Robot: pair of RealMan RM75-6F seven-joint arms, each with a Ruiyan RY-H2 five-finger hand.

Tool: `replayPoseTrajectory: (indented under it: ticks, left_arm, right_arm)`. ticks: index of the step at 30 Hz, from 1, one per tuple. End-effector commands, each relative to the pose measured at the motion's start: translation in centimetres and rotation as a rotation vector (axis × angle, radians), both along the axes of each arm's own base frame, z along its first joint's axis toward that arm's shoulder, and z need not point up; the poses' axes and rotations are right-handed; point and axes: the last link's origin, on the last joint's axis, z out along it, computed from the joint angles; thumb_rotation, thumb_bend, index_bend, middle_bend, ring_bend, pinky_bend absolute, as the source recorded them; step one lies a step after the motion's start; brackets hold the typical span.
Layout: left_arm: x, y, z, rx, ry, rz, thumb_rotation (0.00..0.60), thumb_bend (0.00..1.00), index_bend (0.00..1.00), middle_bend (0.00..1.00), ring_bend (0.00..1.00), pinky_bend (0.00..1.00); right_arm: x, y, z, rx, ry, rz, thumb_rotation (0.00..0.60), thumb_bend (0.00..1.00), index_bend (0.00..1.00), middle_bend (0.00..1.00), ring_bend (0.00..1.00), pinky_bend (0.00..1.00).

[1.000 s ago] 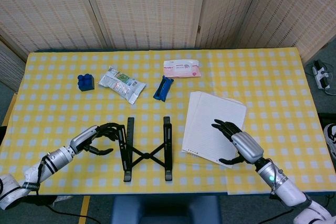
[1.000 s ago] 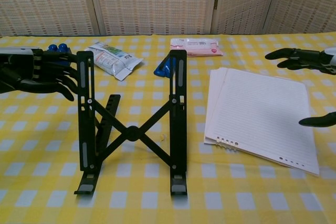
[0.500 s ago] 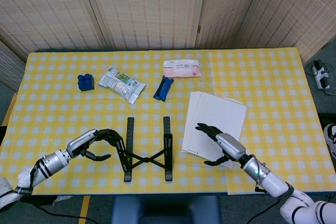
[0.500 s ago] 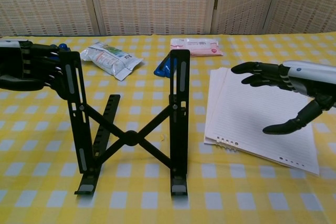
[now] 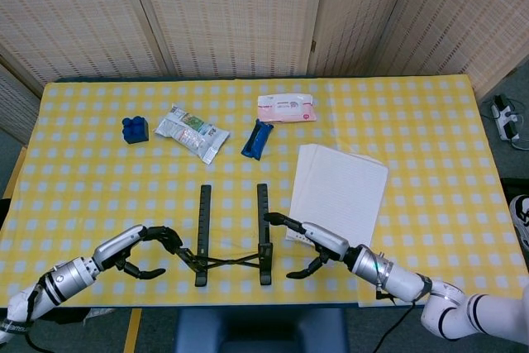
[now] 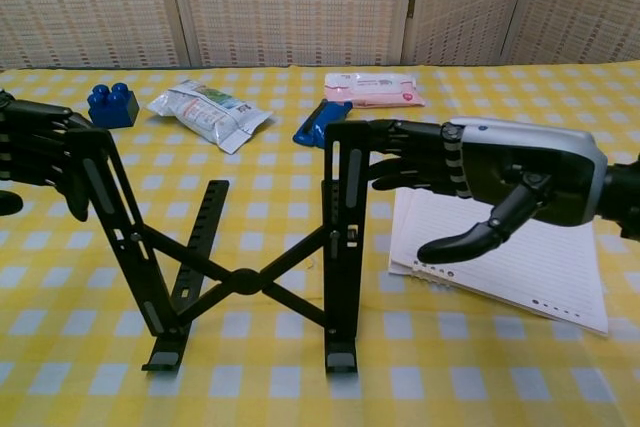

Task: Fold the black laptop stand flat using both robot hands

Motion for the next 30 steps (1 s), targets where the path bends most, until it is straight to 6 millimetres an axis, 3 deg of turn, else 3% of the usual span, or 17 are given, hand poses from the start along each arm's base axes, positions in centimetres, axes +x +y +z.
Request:
replayPoseTrajectory:
  ticks: [1, 12, 30]
  left_arm:
    - [-0.2, -0.4, 0.1, 0.002, 0.006, 0.001, 0.6, 0.35, 0.38, 0.44, 0.42, 0.39]
    - [-0.4, -1.1, 0.1, 0.02, 0.033, 0.001, 0.6, 0.35, 0.38, 0.45, 0.42, 0.39]
    - [-0.1, -1.3, 0.4, 0.043, 0.033, -0.004, 0.6, 0.35, 0.39, 0.45, 0.42, 0.39]
  right_arm:
    - [1.3, 0.3, -1.0, 0.059, -0.033, 0.068, 0.6, 0.22, 0.0, 0.04, 0.08, 0.0]
    - [2.3, 0.4, -2.4, 0.132, -0.077, 0.083, 0.6, 0.22, 0.0, 0.06, 0.1, 0.0]
    - [0.5, 2.0, -3.7, 0.264, -0.121, 0.022, 0.6, 0.22, 0.0, 0.09, 0.11, 0.0]
